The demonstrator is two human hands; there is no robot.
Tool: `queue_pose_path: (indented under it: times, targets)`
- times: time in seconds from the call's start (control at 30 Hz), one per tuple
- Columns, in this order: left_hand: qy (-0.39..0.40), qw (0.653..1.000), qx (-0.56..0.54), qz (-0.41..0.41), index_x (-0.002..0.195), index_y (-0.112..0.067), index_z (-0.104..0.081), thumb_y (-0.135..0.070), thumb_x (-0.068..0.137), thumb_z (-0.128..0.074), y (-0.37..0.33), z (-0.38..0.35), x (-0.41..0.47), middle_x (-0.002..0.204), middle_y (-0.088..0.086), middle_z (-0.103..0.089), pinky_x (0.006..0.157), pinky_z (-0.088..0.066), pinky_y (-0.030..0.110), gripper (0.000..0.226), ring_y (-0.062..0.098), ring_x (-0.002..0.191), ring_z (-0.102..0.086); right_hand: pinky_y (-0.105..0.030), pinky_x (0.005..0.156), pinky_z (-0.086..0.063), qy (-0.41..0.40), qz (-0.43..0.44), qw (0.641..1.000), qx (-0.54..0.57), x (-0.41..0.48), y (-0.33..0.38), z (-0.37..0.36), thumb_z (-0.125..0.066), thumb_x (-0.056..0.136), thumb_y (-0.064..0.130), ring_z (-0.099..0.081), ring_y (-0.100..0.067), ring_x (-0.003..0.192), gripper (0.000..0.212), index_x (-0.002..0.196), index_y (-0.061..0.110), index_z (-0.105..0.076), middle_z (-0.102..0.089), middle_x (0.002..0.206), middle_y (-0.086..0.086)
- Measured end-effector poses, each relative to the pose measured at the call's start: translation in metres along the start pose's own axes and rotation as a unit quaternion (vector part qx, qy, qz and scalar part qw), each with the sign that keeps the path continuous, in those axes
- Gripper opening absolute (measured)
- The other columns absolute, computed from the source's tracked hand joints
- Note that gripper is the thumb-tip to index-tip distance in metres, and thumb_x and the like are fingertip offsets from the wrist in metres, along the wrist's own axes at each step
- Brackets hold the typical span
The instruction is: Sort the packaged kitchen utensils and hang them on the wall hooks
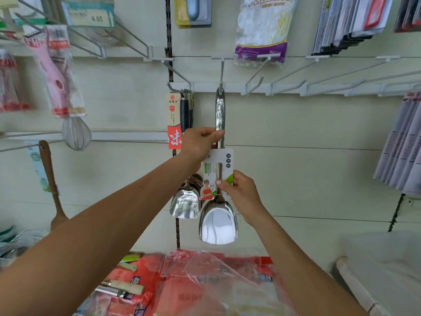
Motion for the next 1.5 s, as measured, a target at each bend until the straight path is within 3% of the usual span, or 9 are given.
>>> queue_pose_path:
  times: [0.13, 0.23, 0.33, 0.73, 1.03, 1.2, 1.3, 1.4, 1.5]
  targets:
    - [-0.01, 1.0, 0.007, -0.001, 0.104, -0.009, -0.073, -0.028, 0.087, -0.072, 0.013, -0.007, 0.027, 0.098, 0.004, -0.072, 0.08, -0.059, 0.04, 0.026, 0.027, 0.09, -0.068, -0.023, 0.067, -0.048, 0.0, -0.002, 1.0, -0.018, 0.029, -0.011, 0.003, -0.071, 0.089, 0.012, -0.059, -0.007, 0.065, 0.015, 0.08, 0.008, -0.06, -0.066, 0.07, 0.009]
    - [-0.015, 1.0, 0.011, 0.002, 0.103, -0.009, -0.074, -0.027, 0.087, -0.072, 0.022, -0.012, 0.048, 0.095, 0.002, -0.072, 0.08, -0.058, 0.039, 0.024, 0.025, 0.089, -0.067, -0.043, 0.086, -0.057, 0.002, -0.005, 1.0, -0.019, 0.051, -0.02, 0.004, -0.072, 0.088, 0.013, -0.07, -0.022, 0.092, 0.011, 0.097, 0.01, -0.067, -0.075, 0.095, 0.0]
    - [-0.014, 1.0, 0.008, 0.014, 0.104, -0.01, -0.073, -0.027, 0.086, -0.072, 0.031, -0.015, 0.069, 0.1, 0.005, -0.072, 0.078, -0.059, 0.038, 0.024, 0.028, 0.092, -0.068, -0.051, 0.092, -0.054, 0.001, -0.009, 1.0, -0.015, 0.073, -0.03, 0.004, -0.072, 0.088, 0.014, -0.069, -0.027, 0.099, 0.014, 0.101, 0.012, -0.067, -0.075, 0.099, -0.003]
    - [-0.021, 0.999, 0.013, 0.028, 0.106, -0.009, -0.073, -0.027, 0.086, -0.074, 0.048, -0.021, 0.105, 0.099, 0.007, -0.072, 0.075, -0.061, 0.04, 0.027, 0.028, 0.087, -0.069, -0.041, 0.08, -0.06, 0.005, 0.0, 1.0, 0.026, 0.135, -0.031, -0.001, -0.069, 0.091, 0.014, -0.074, -0.019, 0.09, 0.016, 0.107, 0.015, -0.068, -0.076, 0.098, -0.002]
    - [-0.015, 0.999, 0.013, 0.05, 0.107, -0.011, -0.071, -0.026, 0.087, -0.072, 0.044, -0.021, 0.098, 0.096, 0.007, -0.071, 0.053, -0.055, 0.022, 0.025, 0.017, 0.07, -0.066, -0.028, 0.07, -0.058, 0.001, -0.003, 1.0, 0.028, 0.139, -0.034, 0.001, -0.069, 0.091, 0.014, -0.074, -0.015, 0.086, 0.015, 0.106, 0.014, -0.067, -0.076, 0.096, -0.001]
    - [0.023, 0.996, 0.073, 0.034, 0.135, -0.008, -0.054, -0.028, 0.087, -0.072, 0.048, -0.014, 0.073, 0.119, 0.009, -0.066, 0.078, -0.058, 0.027, 0.055, 0.018, 0.096, -0.067, -0.021, 0.065, -0.056, 0.001, -0.01, 0.999, 0.035, 0.133, -0.032, 0.006, -0.072, 0.089, 0.014, -0.073, -0.016, 0.09, 0.022, 0.109, 0.016, -0.065, -0.075, 0.099, 0.0]
    - [0.011, 0.993, 0.119, 0.016, 0.141, -0.012, -0.048, -0.034, 0.086, -0.072, 0.045, 0.008, 0.048, 0.135, 0.008, -0.057, 0.092, -0.048, 0.026, 0.064, 0.018, 0.118, -0.056, -0.01, 0.071, -0.049, -0.098, 0.023, 0.995, -0.003, 0.12, -0.03, 0.006, -0.074, 0.087, 0.018, -0.064, -0.005, 0.106, 0.039, 0.122, 0.022, -0.058, -0.066, 0.116, 0.007]
    - [-0.013, 0.992, 0.125, 0.003, 0.137, -0.014, -0.054, -0.037, 0.085, -0.073, 0.032, 0.04, 0.017, 0.132, 0.003, -0.061, 0.095, -0.047, 0.024, 0.06, 0.011, 0.113, -0.058, -0.005, 0.071, -0.046, -0.212, 0.099, 0.971, -0.057, 0.091, -0.019, -0.008, -0.071, 0.089, 0.024, -0.057, -0.004, 0.105, 0.038, 0.124, 0.018, -0.058, -0.058, 0.119, 0.008]
    - [-0.014, 0.991, 0.135, -0.017, 0.115, -0.024, -0.07, -0.037, 0.083, -0.075, 0.017, 0.079, -0.011, 0.105, -0.006, -0.072, 0.092, -0.053, 0.027, 0.034, 0.001, 0.093, -0.066, -0.016, 0.075, -0.05, -0.188, 0.196, 0.96, -0.067, 0.058, -0.003, -0.048, -0.066, 0.091, 0.03, -0.064, -0.011, 0.092, 0.023, 0.109, 0.015, -0.064, -0.065, 0.104, 0.003]
Point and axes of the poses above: each hand's wrist, its own x-axis towards the middle knuckle, its own z-axis out of the back of the hand, y = z × x, the point moved 3 cm from there along x, towards the middle knuckle
